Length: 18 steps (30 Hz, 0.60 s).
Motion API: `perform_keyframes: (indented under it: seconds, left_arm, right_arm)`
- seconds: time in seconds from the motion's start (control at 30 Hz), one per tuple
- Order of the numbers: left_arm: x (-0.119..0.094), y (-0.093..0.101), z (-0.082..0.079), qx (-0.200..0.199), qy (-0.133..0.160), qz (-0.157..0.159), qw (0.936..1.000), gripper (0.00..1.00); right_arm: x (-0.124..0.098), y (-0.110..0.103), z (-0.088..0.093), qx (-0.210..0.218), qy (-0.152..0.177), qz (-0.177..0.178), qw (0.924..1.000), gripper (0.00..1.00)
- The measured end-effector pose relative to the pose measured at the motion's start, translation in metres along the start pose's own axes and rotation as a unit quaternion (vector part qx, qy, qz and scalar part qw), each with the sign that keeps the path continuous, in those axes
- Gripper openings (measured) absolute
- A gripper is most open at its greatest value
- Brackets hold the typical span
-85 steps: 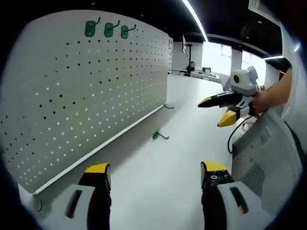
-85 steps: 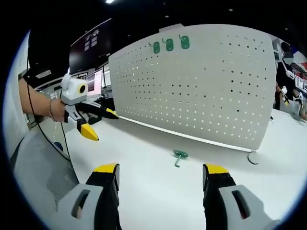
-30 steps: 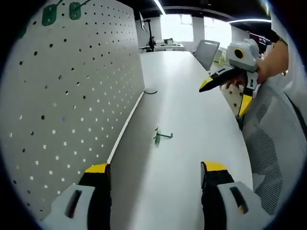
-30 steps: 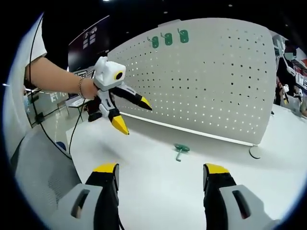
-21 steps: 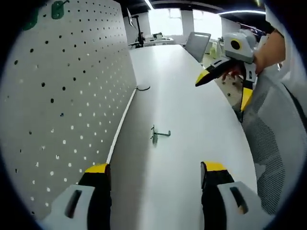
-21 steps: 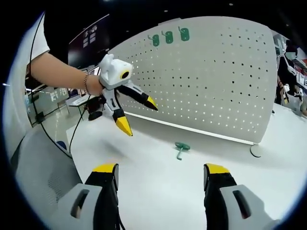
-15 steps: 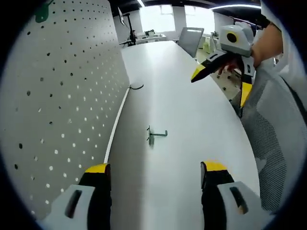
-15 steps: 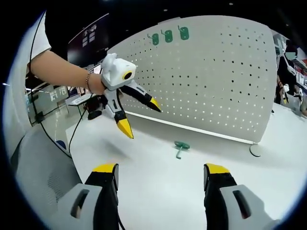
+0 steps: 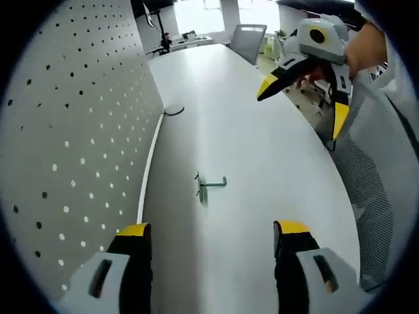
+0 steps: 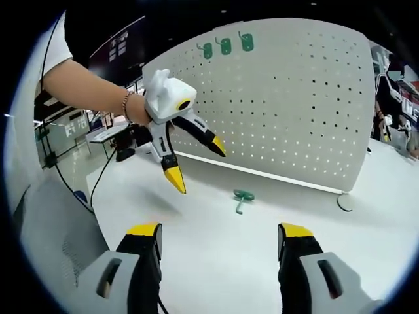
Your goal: Insert the hook assembly into the mounting plate slot until the hook locks in place.
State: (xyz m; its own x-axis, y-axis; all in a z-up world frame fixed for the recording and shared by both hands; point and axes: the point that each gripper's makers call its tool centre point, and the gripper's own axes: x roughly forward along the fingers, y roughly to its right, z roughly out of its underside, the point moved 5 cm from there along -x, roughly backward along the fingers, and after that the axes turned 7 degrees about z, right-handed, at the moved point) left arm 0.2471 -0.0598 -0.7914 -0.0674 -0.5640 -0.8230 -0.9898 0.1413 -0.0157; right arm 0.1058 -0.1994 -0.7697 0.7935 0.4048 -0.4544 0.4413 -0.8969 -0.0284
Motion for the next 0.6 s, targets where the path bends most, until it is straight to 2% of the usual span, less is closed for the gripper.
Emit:
perform_keyframes:
  seconds: [0.33,0.5,0.6]
  left_arm:
    - [0.019,-0.004,-0.009,0.023,-0.030,0.027,0.9989,0.77]
    - [0.029,-0.004,-0.019,0.029,-0.036,0.051,0.9976,0.76]
    - [0.034,-0.007,-0.020,0.037,-0.051,0.056,0.9964,0.76]
  right_arm:
    - [-0.001,0.001,-0.001,0.010,0.005,0.001,0.9999,0.70]
    - [-0.001,0.001,-0.001,0.011,0.003,0.001,0.9999,0.70]
    - [-0.001,0.001,0.000,0.011,0.001,0.000,0.9999,0.70]
